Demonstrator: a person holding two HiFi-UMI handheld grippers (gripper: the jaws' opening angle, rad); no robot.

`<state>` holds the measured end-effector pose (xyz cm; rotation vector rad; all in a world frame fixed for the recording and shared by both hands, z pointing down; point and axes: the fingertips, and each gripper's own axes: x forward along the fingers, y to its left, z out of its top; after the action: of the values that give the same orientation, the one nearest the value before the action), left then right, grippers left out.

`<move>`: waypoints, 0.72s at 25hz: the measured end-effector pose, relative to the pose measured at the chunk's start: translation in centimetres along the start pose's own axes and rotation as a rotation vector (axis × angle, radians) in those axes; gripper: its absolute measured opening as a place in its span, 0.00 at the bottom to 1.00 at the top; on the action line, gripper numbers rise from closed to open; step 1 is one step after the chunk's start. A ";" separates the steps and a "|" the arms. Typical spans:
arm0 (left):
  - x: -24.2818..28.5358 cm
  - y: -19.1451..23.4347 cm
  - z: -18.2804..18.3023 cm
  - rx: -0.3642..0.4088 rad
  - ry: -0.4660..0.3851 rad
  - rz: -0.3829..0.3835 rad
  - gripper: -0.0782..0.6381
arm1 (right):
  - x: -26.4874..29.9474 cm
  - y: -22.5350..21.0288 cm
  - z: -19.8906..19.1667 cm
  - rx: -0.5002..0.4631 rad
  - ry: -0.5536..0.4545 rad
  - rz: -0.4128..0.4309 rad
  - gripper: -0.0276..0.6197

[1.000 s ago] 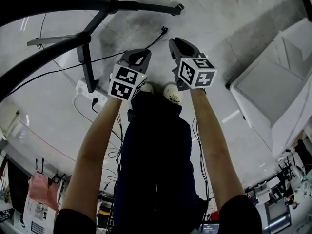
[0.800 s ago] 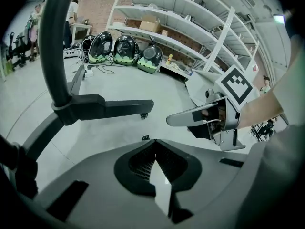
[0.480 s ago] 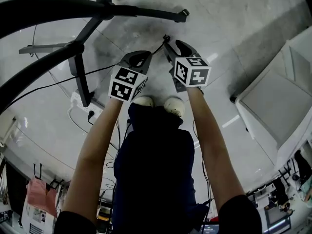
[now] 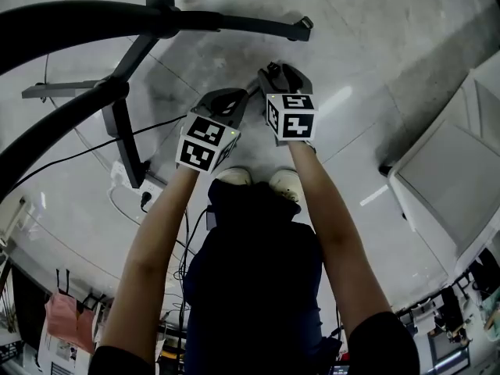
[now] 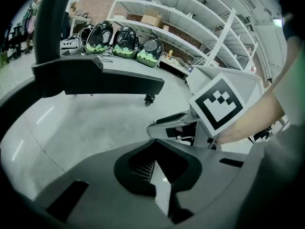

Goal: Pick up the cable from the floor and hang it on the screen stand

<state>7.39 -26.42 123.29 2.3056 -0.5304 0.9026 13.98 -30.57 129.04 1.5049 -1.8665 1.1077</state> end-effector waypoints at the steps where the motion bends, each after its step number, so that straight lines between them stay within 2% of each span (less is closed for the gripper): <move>1: 0.0 0.1 -0.1 0.000 -0.004 -0.003 0.12 | 0.3 0.0 -0.2 -0.019 0.003 -0.018 0.40; 5: -0.1 0.2 -0.8 -0.010 -0.005 -0.009 0.12 | 0.7 0.1 -0.3 -0.149 0.011 -0.121 0.39; 8: 0.1 0.1 -1.3 -0.035 0.005 -0.007 0.12 | 0.6 0.1 -0.4 -0.229 0.018 -0.147 0.36; 13: 0.2 -0.9 -1.4 -0.052 0.012 -0.009 0.12 | 0.5 0.0 -0.5 -0.208 0.034 -0.094 0.32; 18: 0.1 -2.1 -0.8 -0.066 0.011 -0.017 0.12 | -0.8 -0.5 -1.2 -0.115 0.052 -0.087 0.30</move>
<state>8.26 -24.41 123.02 2.2416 -0.5274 0.8768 14.56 -29.19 129.21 1.4639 -1.7809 0.9744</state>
